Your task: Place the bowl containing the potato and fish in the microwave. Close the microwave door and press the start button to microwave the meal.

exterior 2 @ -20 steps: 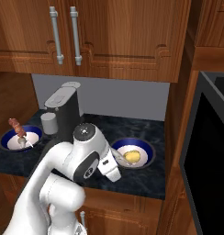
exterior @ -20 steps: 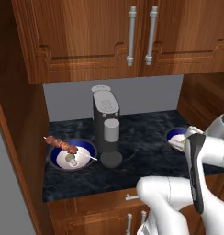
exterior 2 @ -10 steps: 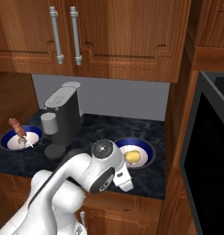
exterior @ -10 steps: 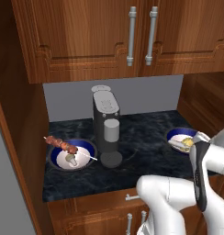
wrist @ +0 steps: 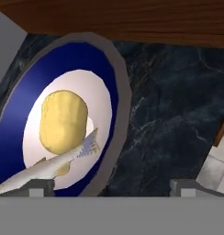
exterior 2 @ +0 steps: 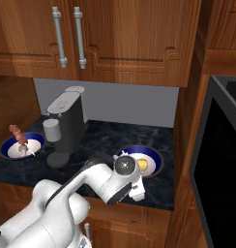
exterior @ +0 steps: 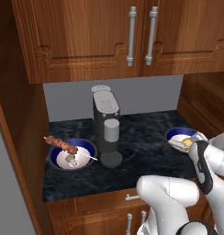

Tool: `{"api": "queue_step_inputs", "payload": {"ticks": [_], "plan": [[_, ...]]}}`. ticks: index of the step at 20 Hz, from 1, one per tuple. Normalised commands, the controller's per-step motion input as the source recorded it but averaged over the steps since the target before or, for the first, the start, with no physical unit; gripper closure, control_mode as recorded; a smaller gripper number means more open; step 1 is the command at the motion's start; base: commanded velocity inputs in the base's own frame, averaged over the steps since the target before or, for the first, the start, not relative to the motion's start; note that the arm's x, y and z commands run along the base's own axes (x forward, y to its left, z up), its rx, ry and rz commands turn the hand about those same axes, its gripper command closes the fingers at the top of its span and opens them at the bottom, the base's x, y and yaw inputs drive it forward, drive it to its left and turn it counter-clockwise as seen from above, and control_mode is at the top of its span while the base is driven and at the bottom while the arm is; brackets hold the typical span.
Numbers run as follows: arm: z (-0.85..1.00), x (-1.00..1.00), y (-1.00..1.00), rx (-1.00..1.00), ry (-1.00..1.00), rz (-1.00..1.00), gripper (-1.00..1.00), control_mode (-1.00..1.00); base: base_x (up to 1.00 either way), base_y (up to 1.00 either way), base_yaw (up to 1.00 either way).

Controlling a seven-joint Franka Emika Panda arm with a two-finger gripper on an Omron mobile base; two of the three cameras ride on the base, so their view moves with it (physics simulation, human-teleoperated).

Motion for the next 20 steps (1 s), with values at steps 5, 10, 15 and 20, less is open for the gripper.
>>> {"api": "queue_step_inputs", "payload": {"ticks": [5, 10, 15, 20], "plan": [[-0.20, 0.32, -0.20, 0.11, 0.00, 0.00, -1.00, -1.00, 0.00, 0.00, 0.00], [-0.12, 0.36, -0.23, 0.11, 0.00, 0.00, -1.00, -1.00, 0.00, 0.00, 0.00], [-0.16, 0.32, -0.10, 0.06, 0.00, 0.00, -1.00, -1.00, 0.00, 0.00, 0.00], [-0.23, 0.36, 0.00, 0.00, 0.00, 0.00, 1.00, -1.00, 0.00, 0.00, 0.00]]}}
